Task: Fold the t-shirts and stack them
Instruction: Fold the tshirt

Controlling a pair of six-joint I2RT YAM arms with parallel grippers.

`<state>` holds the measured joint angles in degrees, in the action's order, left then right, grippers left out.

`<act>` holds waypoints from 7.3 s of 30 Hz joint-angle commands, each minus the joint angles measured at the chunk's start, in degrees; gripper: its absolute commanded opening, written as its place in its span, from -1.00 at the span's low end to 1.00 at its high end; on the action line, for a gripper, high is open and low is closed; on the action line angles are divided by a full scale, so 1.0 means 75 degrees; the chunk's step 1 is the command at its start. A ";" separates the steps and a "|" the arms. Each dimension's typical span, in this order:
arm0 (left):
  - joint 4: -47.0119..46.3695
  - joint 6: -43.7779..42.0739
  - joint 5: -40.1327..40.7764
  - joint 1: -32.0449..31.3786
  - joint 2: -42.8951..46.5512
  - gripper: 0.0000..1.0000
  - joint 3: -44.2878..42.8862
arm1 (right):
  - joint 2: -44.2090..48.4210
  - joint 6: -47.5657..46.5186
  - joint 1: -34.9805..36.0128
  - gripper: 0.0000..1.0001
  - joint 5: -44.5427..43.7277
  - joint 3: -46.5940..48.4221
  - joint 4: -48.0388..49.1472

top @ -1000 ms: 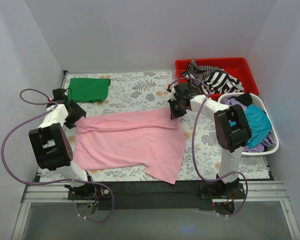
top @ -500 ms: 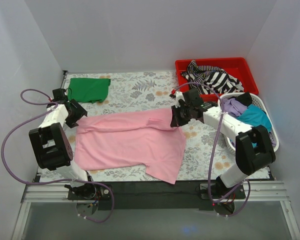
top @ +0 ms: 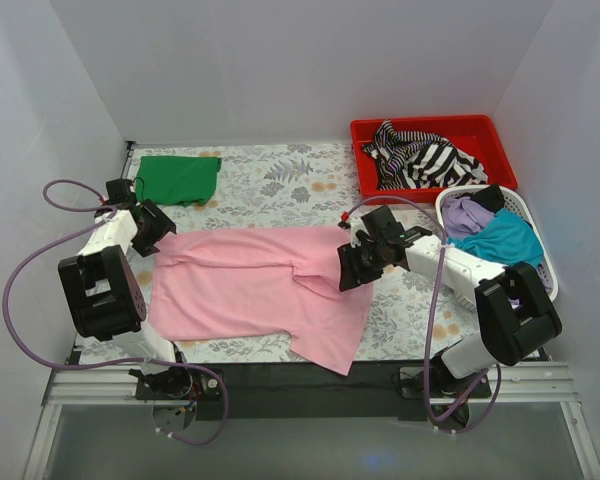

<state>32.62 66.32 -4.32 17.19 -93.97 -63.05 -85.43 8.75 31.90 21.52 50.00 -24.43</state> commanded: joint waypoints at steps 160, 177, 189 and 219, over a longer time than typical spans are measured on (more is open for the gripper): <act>-0.0693 -0.0148 -0.0550 0.0017 -0.0044 -0.12 0.0262 | -0.3856 0.0134 -0.0890 0.11 -0.1732 0.2287 0.0679; -0.0482 -0.0195 -0.0479 0.0017 -0.0478 -0.92 0.0086 | -0.3891 0.0122 -0.0878 0.11 -0.1686 0.2287 0.0678; -0.0260 -0.0195 -0.0702 0.0016 0.0143 -1.00 0.0308 | -0.3879 0.0157 -0.0820 0.11 -0.1639 0.2193 0.0749; -0.0260 0.0039 -0.0245 0.0017 -0.0900 0.06 -0.0758 | -0.4078 0.0157 -0.0785 0.11 -0.1440 0.2158 0.0819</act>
<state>30.00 66.50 -7.29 17.17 -101.21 -66.65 -111.33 9.04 24.51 7.94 70.28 -7.22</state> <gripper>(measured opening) 0.537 0.555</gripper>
